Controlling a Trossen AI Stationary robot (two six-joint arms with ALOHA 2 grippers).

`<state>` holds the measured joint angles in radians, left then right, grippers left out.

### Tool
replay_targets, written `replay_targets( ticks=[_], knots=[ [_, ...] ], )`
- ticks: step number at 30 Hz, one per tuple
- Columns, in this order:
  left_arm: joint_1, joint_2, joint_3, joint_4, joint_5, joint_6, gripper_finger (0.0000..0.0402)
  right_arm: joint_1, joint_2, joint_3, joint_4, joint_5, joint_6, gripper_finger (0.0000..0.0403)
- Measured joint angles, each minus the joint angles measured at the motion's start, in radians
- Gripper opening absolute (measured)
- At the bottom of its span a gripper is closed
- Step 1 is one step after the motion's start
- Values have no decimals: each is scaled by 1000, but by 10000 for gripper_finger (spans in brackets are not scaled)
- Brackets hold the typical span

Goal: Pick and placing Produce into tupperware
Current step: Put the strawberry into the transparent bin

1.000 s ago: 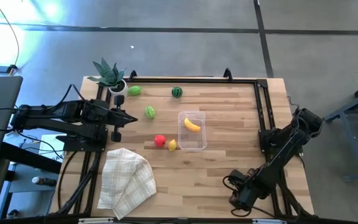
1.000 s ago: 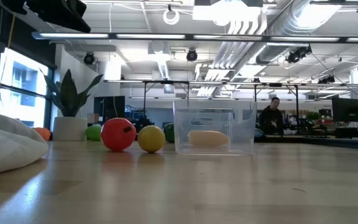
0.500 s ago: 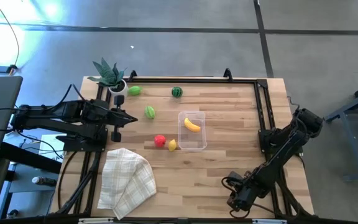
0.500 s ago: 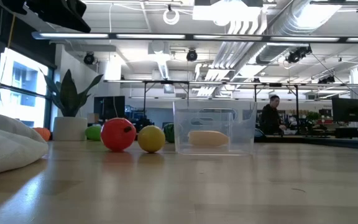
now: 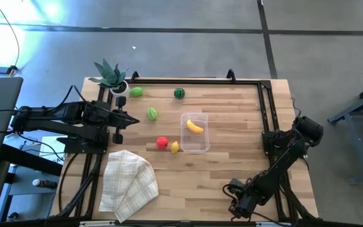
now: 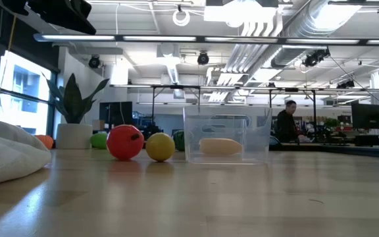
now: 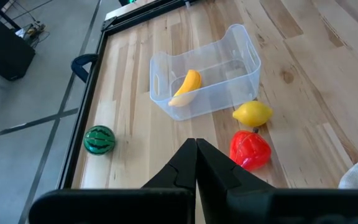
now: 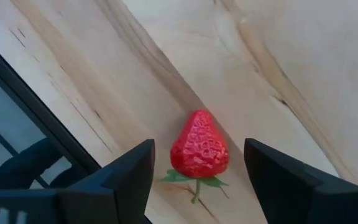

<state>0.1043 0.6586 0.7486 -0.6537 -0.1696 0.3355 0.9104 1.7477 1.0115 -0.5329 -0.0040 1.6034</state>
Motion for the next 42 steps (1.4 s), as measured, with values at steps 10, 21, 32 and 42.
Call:
replay_targets(
  ticks=[10, 21, 32, 42],
  knots=[
    [0, 0, 0, 0, 0, 0, 1, 0, 33, 2, 14, -5, 19, 238],
    [0, 0, 0, 0, 0, 0, 1, 0, 38, 3, 9, 11, 17, 238],
    [0, 0, 0, 0, 0, 0, 1, 0, 39, 4, -12, 15, -5, 224],
    [0, 0, 0, 0, 0, 0, 1, 0, 40, 3, -25, 18, -8, 200]
  ],
)
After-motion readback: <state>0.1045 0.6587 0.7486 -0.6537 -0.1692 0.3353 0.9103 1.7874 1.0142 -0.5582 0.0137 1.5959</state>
